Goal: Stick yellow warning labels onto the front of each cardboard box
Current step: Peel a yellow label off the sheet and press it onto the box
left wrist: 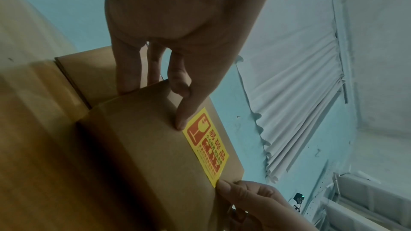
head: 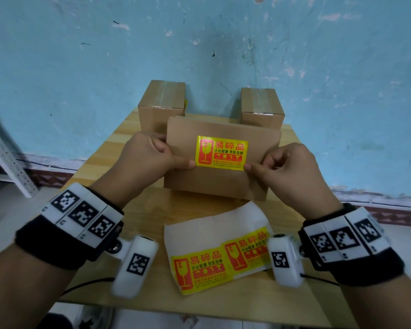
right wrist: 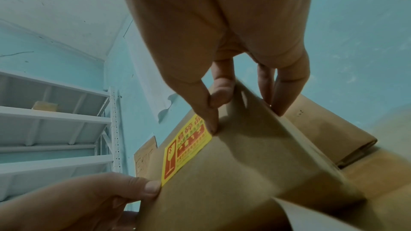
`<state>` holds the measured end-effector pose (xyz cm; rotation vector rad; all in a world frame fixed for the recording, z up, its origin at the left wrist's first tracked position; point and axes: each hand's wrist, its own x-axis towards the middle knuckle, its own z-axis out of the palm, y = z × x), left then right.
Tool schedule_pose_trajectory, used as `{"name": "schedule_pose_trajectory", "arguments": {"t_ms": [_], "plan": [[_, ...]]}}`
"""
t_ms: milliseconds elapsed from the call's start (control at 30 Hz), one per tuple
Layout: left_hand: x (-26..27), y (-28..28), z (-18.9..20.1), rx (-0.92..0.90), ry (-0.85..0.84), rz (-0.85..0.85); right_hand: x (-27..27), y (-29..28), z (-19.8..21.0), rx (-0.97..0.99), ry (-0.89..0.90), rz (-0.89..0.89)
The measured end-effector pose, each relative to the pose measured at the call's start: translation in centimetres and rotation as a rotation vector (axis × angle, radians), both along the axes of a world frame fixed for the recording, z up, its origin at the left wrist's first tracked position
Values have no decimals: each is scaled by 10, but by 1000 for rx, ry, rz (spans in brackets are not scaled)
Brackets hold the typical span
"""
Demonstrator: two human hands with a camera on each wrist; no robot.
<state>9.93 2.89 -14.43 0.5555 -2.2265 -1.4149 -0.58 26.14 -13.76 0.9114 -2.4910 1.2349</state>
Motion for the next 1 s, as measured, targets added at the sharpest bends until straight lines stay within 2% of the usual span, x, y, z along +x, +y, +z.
{"name": "schedule_pose_trajectory", "arguments": {"t_ms": [100,233,333,633,733,800,933,1000], "plan": [[2,-5,2,-24,-26,-8,1,0,-1,7,-9,-8],[11,-9,26,38,-57,-57,2,1,3,-43,-111,-66],[16,-7,36,27,-100,-28,4,0,7,-92,-151,-86],[14,4,34,-221,-122,174,8,-5,7,-73,-153,-112],[19,10,38,-425,-129,198,3,-4,4,-81,-163,-92],[22,12,38,-503,-166,107,1,-2,2,-45,-202,-64],[24,6,43,-615,-376,-154,-2,-1,1,-44,-275,66],[26,5,47,-698,-490,-190,-3,-2,0,-69,-281,65]]}}
